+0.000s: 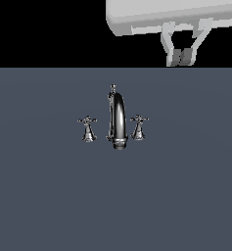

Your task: Turn on the faucet by rotating a designated handle.

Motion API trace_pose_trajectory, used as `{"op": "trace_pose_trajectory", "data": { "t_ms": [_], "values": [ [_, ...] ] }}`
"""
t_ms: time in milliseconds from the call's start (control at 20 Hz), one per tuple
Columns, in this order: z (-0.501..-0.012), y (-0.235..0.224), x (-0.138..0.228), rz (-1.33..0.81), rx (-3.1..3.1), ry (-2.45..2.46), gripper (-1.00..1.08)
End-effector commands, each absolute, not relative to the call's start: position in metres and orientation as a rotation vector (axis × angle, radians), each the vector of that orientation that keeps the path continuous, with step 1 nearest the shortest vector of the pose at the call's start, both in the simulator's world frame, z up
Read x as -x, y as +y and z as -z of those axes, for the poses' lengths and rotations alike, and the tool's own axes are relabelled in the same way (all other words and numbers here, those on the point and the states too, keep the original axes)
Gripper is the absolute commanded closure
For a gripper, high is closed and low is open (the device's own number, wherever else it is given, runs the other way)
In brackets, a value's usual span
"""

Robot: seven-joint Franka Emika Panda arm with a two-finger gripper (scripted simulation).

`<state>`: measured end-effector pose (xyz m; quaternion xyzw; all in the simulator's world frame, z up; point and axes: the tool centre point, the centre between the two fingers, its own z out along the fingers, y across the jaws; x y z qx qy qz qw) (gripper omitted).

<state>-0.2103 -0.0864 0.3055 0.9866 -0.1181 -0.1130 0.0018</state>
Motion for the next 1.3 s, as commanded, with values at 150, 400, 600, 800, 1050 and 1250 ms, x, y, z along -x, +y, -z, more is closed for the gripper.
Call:
{"op": "trace_pose_trajectory", "data": {
  "t_ms": [150,400,600,800,1050,1250],
  "values": [
    [-0.269,-0.079,0.144,0.250,-3.086,-0.456,0.83],
    [-0.235,-0.098,0.080,0.108,-3.037,-0.675,0.72],
    [-0.204,-0.095,0.048,0.045,-3.030,-0.801,0.19],
    [-0.168,-0.146,0.046,0.024,-2.936,-0.954,-0.32],
    [-0.116,-0.116,0.037,0.042,-2.926,-0.908,-0.37],
    [-0.104,-0.102,-0.017,-0.114,-2.951,-0.795,-0.45]
  ]
}}
